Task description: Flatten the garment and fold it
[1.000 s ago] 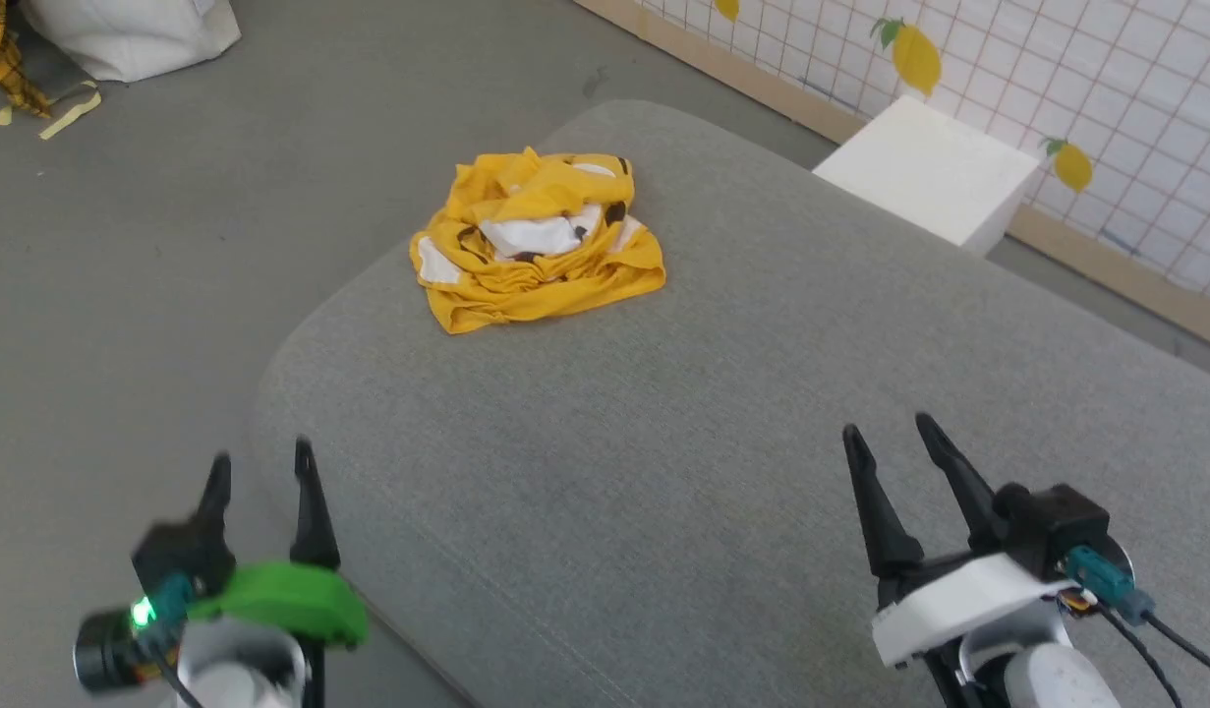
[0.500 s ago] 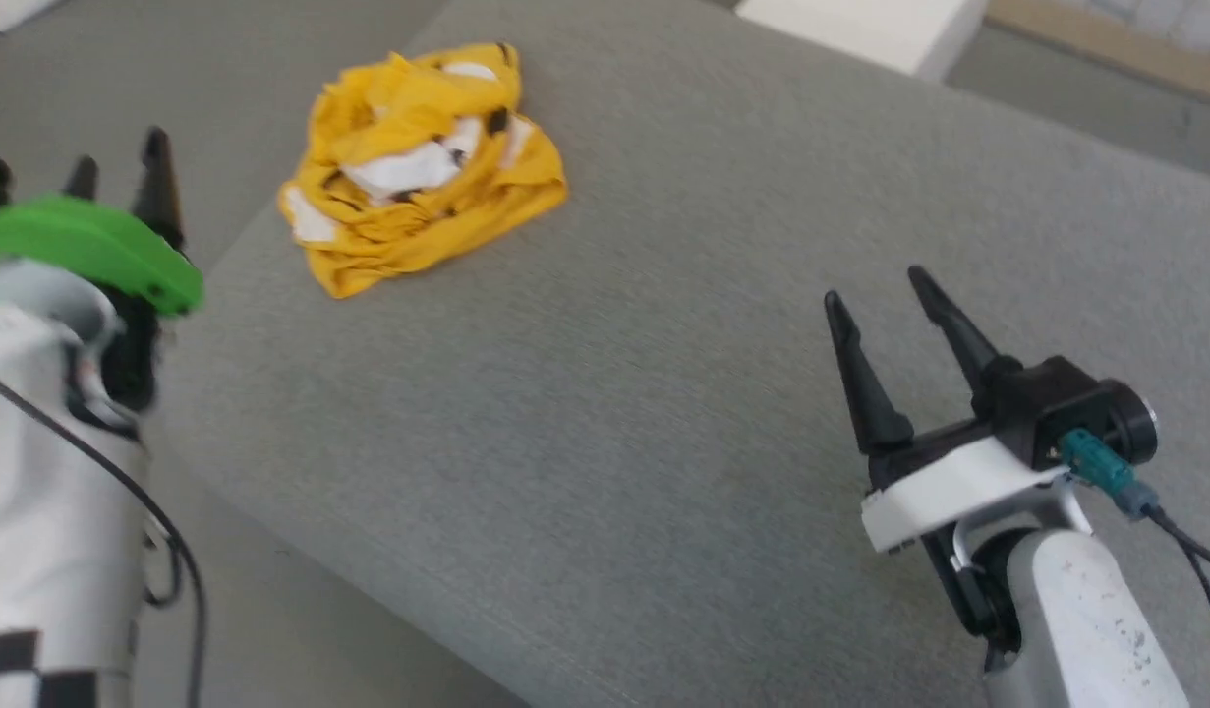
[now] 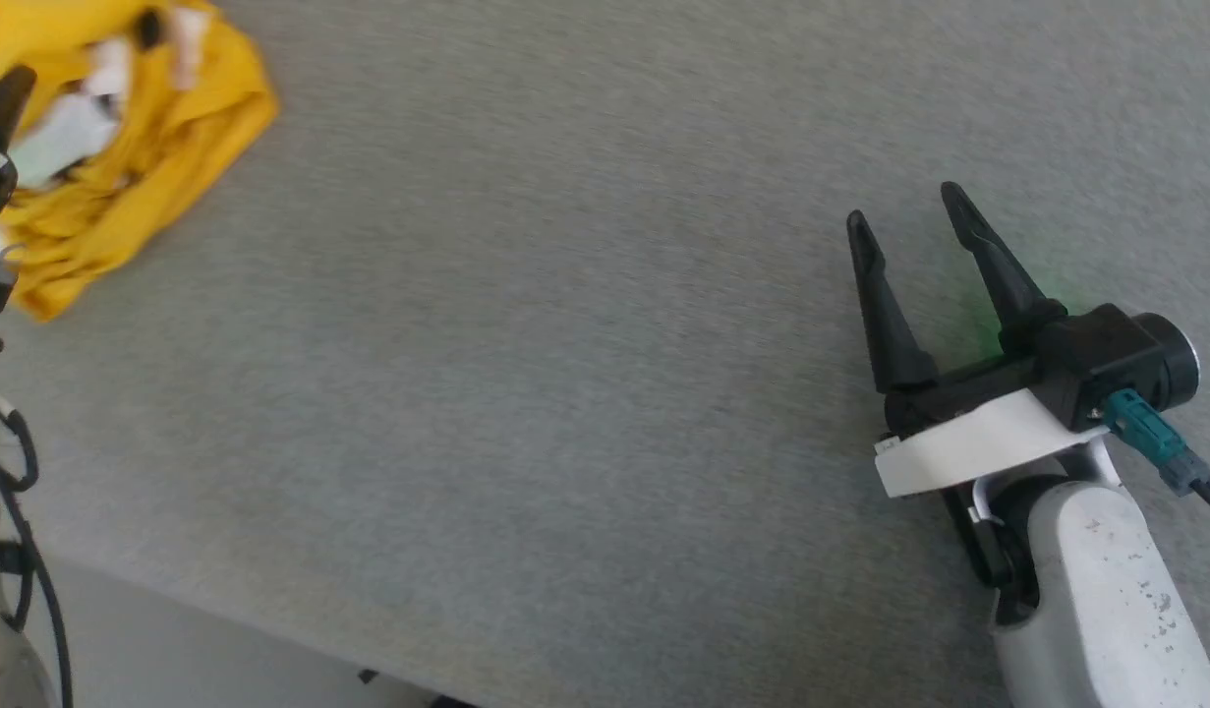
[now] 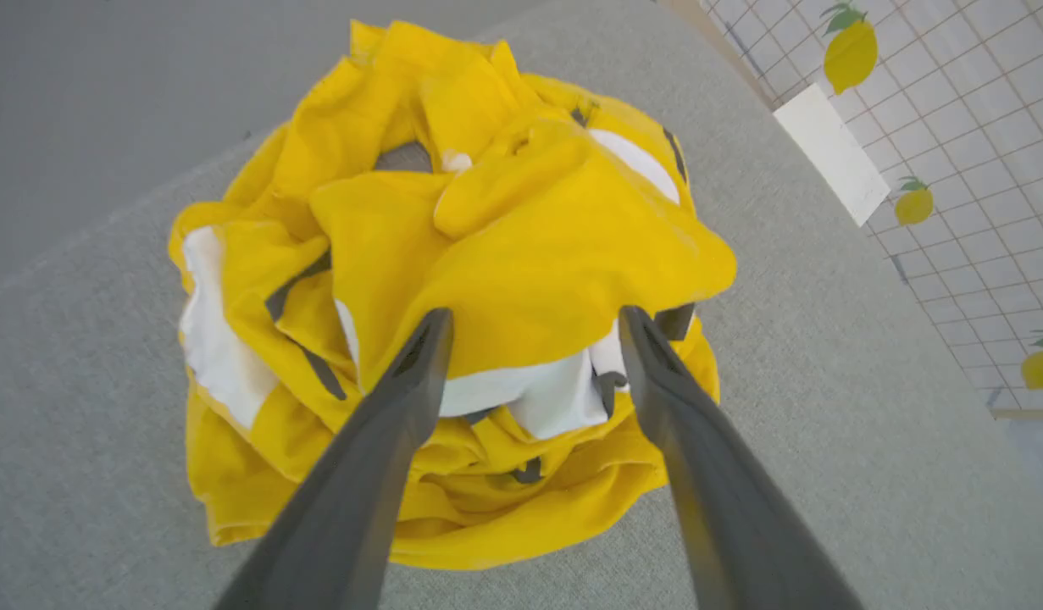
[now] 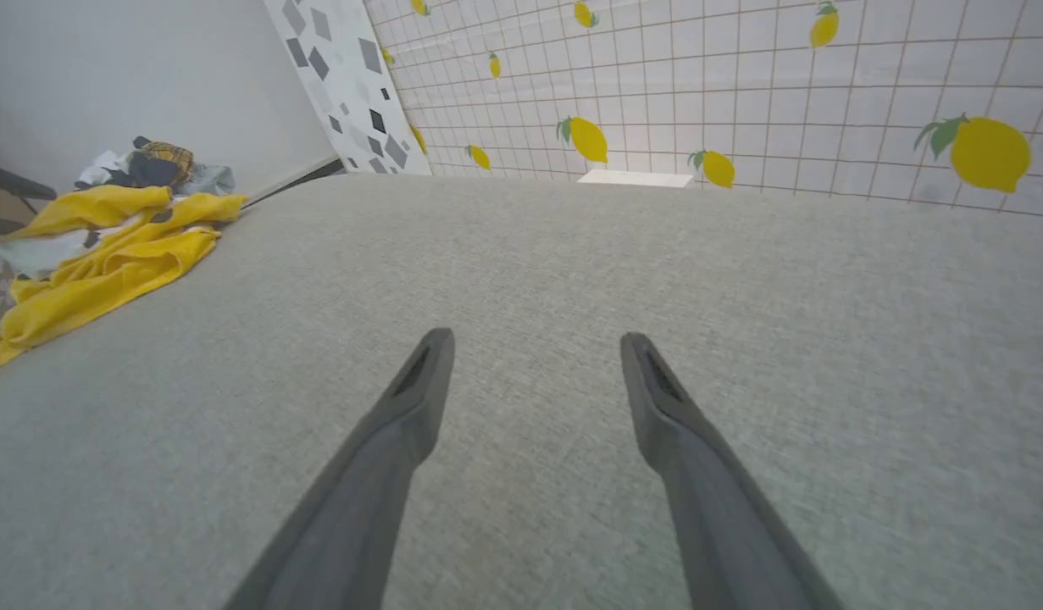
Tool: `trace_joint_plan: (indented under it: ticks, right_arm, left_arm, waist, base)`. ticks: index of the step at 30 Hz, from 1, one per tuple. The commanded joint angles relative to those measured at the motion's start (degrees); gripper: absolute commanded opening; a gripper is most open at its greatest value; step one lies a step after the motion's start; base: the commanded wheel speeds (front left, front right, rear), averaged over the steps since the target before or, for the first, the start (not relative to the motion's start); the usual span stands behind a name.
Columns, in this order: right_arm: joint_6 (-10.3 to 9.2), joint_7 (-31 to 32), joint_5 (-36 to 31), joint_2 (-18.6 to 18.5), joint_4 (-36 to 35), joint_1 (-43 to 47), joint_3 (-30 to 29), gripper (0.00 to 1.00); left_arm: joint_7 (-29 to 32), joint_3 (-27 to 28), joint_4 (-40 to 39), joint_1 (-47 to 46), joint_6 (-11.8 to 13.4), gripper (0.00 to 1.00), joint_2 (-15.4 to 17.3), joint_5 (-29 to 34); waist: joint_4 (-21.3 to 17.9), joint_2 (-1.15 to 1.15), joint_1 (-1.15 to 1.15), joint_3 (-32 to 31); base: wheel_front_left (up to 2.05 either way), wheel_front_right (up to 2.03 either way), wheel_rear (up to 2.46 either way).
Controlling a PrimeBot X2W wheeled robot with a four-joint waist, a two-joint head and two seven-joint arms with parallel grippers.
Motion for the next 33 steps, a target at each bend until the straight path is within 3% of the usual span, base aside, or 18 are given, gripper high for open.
trace_joint_plan:
  ticks: [1, 8, 9, 11, 15, 16, 17, 21, 27, 30, 33]
  right_arm:
    - [-0.09, -0.7, 0.4, -0.1, -0.2, -0.8, 0.3, 1.0]
    - [-0.09, -2.6, 1.9, -0.1, 1.7, -1.5, 0.6, 1.0]
    - [-0.09, -2.8, 2.1, -0.1, 2.1, -1.4, 0.7, 1.0]
    - [-0.09, -3.5, 2.5, -0.1, 3.3, -1.1, 0.9, 1.0]
    - [-0.09, -4.5, 3.7, -0.1, 5.7, -0.4, 0.8, 1.0]
    - [-0.09, -4.9, 4.0, -0.1, 6.4, -0.1, 0.8, 1.0]
    - [-0.09, -5.7, 5.2, -0.1, 8.3, 0.8, 1.0, 1.0]
    - [-0.09, -6.8, 7.0, -0.1, 10.3, 2.3, 1.0, 1.0]
    - [-0.09, -7.9, 9.1, -0.1, 12.6, 5.3, 0.2, 1.0]
    - [-0.09, -8.3, 9.6, -0.1, 13.4, 6.6, -0.3, 1.0]
    - [-0.09, -8.6, 10.2, -0.1, 13.7, 8.0, -0.9, 1.0]
  left_arm:
    - [2.0, 0.4, 0.6, 0.3, 0.9, 1.0, 1.1, -0.7]
    - [5.6, 0.4, 3.5, 5.4, 3.6, 1.0, 2.6, -0.4]
    - [6.6, 0.0, 4.0, 6.2, 3.7, 0.6, 2.6, -0.4]
    - [8.1, -0.5, 4.5, 7.9, 3.3, 0.0, 2.7, -0.5]
    - [-2.0, 2.0, 1.6, 9.1, 2.4, 0.0, 4.4, 0.9]
    - [-6.2, 2.1, 0.9, 9.4, 2.2, 0.0, 5.4, 2.6]
    - [-19.3, 3.9, -1.1, 8.7, 2.6, 0.0, 7.3, 6.1]
    - [-30.1, 1.4, -3.2, 7.1, 0.0, 0.0, 9.6, 11.5]
    - [-37.0, -6.3, -9.4, 1.6, -3.6, 0.0, 9.9, 18.5]
    - [-37.3, -10.3, -12.7, -1.9, -4.9, 0.0, 7.8, 20.4]
    - [-35.9, -13.9, -16.0, -4.8, -5.7, 0.0, 2.8, 19.8]
  waist:
    - [-10.2, 0.0, -0.02, 9.8]
    - [-12.0, 0.0, -0.02, 8.6]
    - [-12.0, 0.0, -0.02, 8.0]
    - [-12.1, 0.0, -0.02, 5.7]
    - [-11.6, 0.0, -0.02, -0.1]
    - [-11.5, 0.0, -0.02, -2.3]
    - [-11.3, 0.0, -0.02, -7.9]
    - [-11.3, 0.0, -0.02, -15.2]
    - [-12.0, 0.0, -0.02, -23.1]
    - [-12.6, 0.0, -0.02, -25.6]
    - [-13.6, 0.0, -0.02, -27.6]
  base:
    - [0.0, 0.0, 0.0]
    - [0.0, 0.0, 0.0]
    - [0.0, 0.0, 0.0]
    - [0.0, 0.0, 0.0]
    - [0.0, 0.0, 0.0]
    - [0.0, 0.0, 0.0]
    - [0.0, 0.0, 0.0]
    - [0.0, 0.0, 0.0]
    - [0.0, 0.0, 0.0]
    - [0.0, 0.0, 0.0]
    - [0.0, 0.0, 0.0]
